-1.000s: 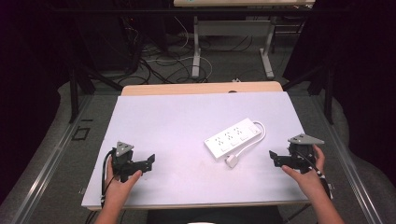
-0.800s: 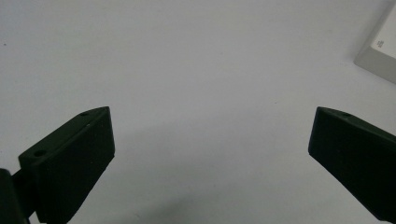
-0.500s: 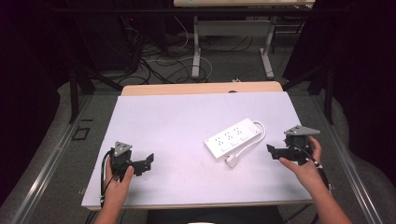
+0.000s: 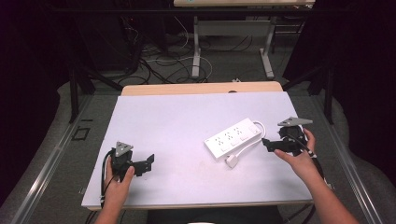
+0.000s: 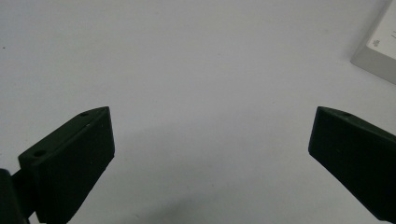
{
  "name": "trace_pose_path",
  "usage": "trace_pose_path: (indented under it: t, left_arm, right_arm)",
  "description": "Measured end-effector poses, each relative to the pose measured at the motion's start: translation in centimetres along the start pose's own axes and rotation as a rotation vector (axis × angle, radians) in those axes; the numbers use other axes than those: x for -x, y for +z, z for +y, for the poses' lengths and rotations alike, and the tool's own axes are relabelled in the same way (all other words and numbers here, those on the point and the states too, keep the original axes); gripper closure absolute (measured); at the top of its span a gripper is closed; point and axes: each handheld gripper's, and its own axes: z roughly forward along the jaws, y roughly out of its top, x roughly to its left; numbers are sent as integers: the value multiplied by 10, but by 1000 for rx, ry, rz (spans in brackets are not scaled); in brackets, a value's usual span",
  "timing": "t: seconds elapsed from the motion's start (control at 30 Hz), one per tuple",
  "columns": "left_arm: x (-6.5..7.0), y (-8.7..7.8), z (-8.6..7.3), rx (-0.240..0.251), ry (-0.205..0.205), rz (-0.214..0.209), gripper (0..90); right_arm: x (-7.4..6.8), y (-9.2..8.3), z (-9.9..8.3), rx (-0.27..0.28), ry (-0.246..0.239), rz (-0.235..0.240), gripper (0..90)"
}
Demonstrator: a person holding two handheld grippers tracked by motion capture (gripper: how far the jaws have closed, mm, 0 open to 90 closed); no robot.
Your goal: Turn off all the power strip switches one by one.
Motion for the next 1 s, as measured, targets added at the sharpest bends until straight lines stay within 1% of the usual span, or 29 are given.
trace_pose_path:
  t: [0.07, 0.13, 0.2, 0.33, 0.43, 0.47, 0.5, 0.57, 0.63, 0.67, 0.77, 0.83, 1.0]
  left_arm:
    - [0, 0, 0, 0, -1, 0, 4]
    - [0, 0, 0, 2, -6, 0, 4]
    - [0, 0, 0, 3, -7, -1, 4]
    - [0, 0, 0, 0, 2, -5, 4]
    - [0, 0, 0, 3, -7, -7, 4]
    - [0, 0, 0, 3, -7, -6, 4]
    - [0, 1, -1, 10, -9, -4, 4]
    - [0, 0, 0, 3, -8, -7, 4]
    - [-1, 1, 0, 4, -9, -7, 4]
    - [-1, 1, 0, 4, -9, -7, 4]
    - [0, 1, -1, 10, -10, -6, 4]
    - [-1, 1, 0, 4, -7, -8, 4]
    - [-1, 1, -1, 2, -9, -9, 4]
  right_arm:
    - [-1, 0, 2, -6, 0, 3, 178]
    - [-1, 3, 9, -6, -21, 0, 201]
    - [-1, 5, 11, -7, -20, 2, 202]
    - [-3, 11, 21, -28, -33, -1, 205]
    - [-2, 14, 25, -33, -47, -7, 221]
    - [-3, 16, 26, -35, -40, -11, 231]
    - [-2, 17, 27, -39, -46, -11, 236]
    - [-2, 18, 28, -43, -45, -11, 238]
    - [-2, 23, 32, -64, -40, -15, 250]
    - [-2, 23, 32, -64, -40, -15, 250]
    - [0, 28, 35, -74, -44, -16, 277]
    - [2, 32, 38, -88, -45, -14, 319]
    - [5, 39, 42, -109, -50, -18, 344]
